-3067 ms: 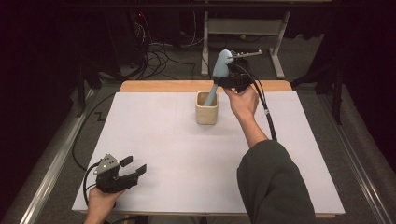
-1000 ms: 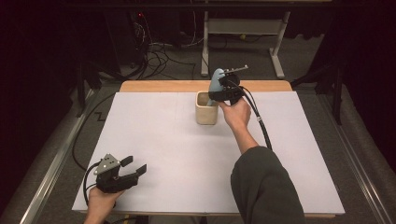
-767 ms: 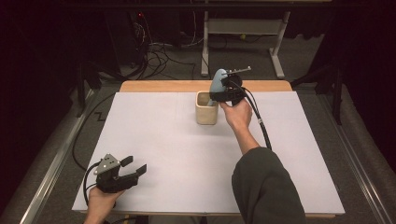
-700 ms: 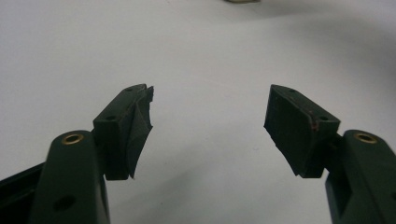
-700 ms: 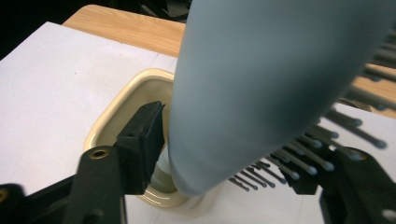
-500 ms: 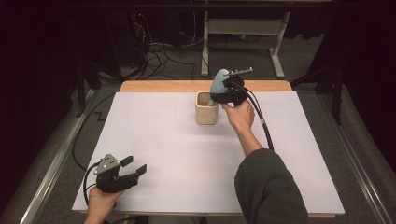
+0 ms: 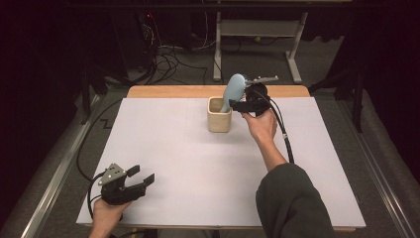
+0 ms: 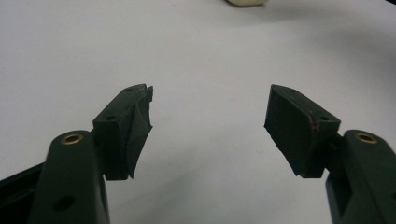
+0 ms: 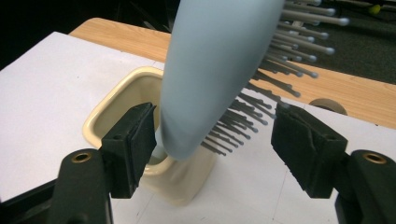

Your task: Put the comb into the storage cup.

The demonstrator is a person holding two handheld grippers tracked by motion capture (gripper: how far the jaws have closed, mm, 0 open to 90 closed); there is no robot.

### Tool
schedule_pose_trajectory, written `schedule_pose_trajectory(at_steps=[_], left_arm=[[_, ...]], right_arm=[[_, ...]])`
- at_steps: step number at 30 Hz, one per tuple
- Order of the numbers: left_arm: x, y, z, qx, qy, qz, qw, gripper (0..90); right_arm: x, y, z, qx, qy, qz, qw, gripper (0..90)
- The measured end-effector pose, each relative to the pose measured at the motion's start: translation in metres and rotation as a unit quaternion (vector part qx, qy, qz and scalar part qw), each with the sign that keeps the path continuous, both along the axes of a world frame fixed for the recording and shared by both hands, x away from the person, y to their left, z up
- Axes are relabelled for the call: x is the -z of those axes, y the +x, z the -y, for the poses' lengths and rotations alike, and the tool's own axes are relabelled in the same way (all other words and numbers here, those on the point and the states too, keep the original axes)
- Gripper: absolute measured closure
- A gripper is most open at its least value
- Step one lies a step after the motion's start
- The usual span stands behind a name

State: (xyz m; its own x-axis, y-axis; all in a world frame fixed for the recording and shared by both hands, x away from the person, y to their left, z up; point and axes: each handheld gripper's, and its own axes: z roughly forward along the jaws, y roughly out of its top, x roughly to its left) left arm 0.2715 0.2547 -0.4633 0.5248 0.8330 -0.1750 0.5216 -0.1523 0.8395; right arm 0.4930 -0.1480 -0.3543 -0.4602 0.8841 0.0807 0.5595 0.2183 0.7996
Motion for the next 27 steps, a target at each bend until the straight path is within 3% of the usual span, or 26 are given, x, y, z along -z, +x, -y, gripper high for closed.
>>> schedule_pose_trajectory(at_steps=[8,27], left_arm=[[0.0,0.0,-0.001,-0.004,-0.01,-0.002,0.9999,31.8],[0.001,0.0,-0.002,-0.006,-0.01,-0.001,0.9999,32.1]], right_arm=[[-0.002,-0.012,0.01,-0.003,0.003,0.013,0.9999,30.6],[-0.005,-0.033,0.027,-0.012,0.003,0.023,0.9997,30.7]])
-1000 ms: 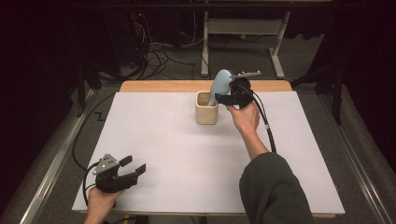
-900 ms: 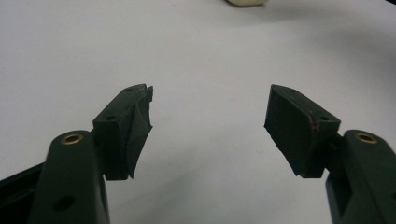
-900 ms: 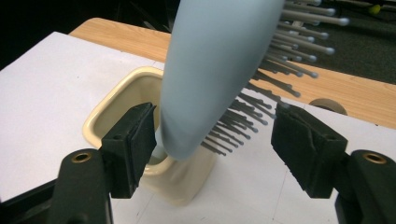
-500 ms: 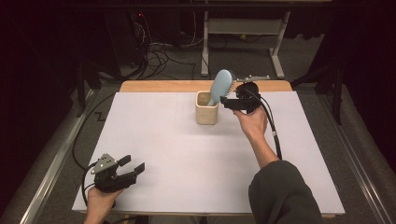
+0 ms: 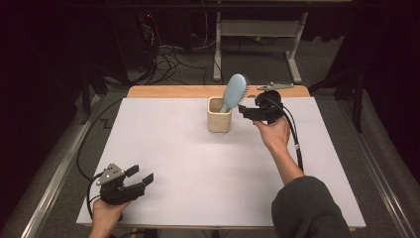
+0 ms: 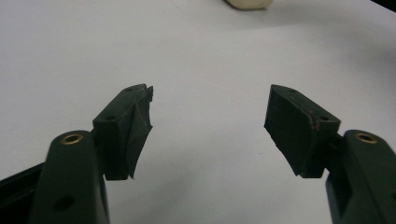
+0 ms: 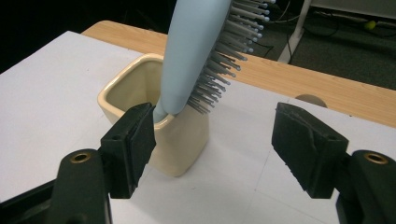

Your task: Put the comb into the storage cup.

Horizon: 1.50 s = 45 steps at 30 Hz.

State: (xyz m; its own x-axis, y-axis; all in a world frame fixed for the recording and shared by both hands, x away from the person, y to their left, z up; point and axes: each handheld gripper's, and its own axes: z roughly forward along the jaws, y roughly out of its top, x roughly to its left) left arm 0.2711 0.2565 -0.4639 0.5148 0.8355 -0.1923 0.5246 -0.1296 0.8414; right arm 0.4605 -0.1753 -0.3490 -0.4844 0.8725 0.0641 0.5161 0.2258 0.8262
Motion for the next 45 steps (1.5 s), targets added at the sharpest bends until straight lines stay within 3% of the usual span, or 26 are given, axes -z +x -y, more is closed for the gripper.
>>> schedule_pose_trajectory(at_steps=[27,45], left_arm=[[-0.001,-0.001,-0.001,-0.004,0.003,0.003,1.0,32.6],[-0.001,-0.001,-0.001,-0.004,0.002,0.004,1.0,32.5]], right_arm=[[-0.007,-0.032,0.021,-0.011,0.003,0.035,0.9993,31.0],[0.001,-0.046,0.035,-0.013,0.011,0.035,0.9992,30.6]])
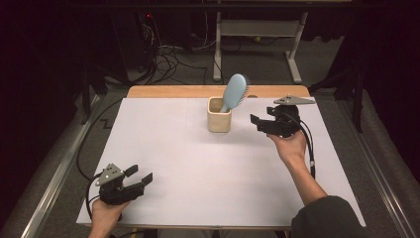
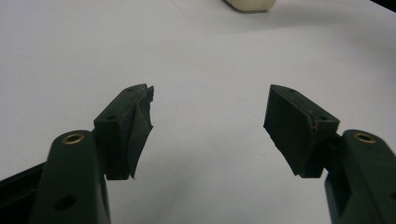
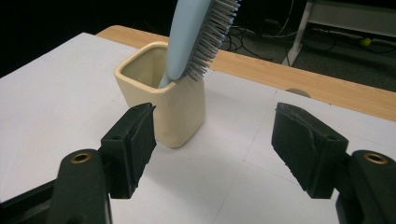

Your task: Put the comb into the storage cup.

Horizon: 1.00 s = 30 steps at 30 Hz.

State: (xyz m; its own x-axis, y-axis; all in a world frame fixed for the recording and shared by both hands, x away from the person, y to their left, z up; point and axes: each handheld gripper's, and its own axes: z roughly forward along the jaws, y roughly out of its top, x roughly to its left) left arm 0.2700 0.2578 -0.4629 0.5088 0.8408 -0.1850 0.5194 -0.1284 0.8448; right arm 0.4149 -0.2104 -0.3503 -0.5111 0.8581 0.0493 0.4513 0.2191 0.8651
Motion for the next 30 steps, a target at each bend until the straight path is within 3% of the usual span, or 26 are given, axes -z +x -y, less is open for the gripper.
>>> schedule_pose_trajectory(at_steps=[30], left_arm=[[0.0,0.0,-0.002,-0.005,-0.001,-0.001,1.0,32.5]], right_arm=[[0.006,-0.026,0.024,0.0,0.006,0.008,0.9999,29.9]])
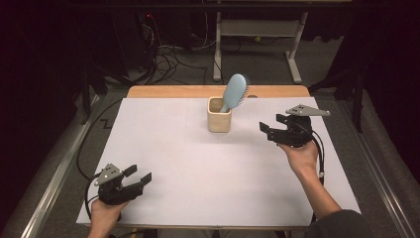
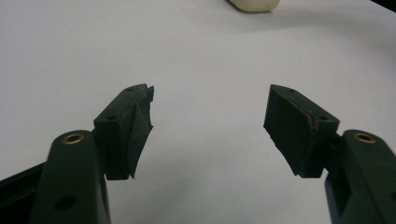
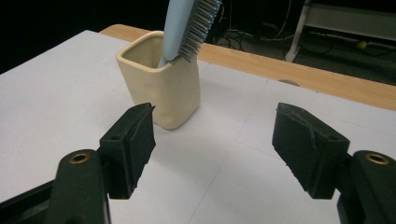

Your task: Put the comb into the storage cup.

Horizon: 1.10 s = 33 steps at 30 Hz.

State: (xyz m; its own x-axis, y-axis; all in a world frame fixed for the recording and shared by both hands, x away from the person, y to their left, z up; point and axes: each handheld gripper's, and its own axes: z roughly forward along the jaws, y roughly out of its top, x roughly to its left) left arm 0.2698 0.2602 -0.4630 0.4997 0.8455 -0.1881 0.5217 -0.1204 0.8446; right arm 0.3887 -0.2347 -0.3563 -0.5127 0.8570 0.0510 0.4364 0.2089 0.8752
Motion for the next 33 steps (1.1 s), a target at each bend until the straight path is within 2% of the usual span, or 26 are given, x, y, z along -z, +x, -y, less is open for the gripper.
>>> schedule_pose_trajectory(at_steps=[13,33], left_arm=[[0.0,0.0,0.0,-0.005,0.0,0.0,1.0,32.1],[0.001,0.002,-0.001,-0.009,-0.005,-0.005,0.9999,32.1]], right_arm=[[0.005,-0.011,0.007,-0.001,0.007,0.004,1.0,30.0],[0.02,-0.032,0.027,0.002,0.017,-0.001,0.9999,29.4]])
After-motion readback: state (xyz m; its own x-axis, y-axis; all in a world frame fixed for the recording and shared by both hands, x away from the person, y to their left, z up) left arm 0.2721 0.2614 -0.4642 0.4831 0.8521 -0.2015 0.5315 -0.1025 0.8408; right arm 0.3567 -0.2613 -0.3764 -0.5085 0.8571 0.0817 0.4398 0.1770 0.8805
